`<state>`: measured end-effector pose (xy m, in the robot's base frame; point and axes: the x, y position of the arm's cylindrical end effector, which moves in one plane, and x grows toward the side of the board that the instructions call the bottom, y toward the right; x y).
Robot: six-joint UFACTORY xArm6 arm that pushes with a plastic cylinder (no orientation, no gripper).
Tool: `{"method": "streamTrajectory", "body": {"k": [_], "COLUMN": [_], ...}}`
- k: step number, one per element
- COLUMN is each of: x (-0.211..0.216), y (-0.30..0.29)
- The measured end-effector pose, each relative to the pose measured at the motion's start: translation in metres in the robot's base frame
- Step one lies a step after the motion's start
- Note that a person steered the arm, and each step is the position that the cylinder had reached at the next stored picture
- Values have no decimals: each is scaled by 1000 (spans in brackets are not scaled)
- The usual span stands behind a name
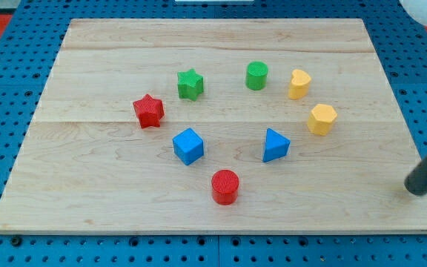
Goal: Place the yellow hexagon at the bottom of the yellow heart
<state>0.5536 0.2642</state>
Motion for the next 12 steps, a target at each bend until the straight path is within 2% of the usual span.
{"method": "streamTrajectory", "body": {"k": [1,2,4,9,11,12], "x": [-36,-52,-58,-69,-135,-141], "y": [-40,-58,-74,-73,-86,-87]}}
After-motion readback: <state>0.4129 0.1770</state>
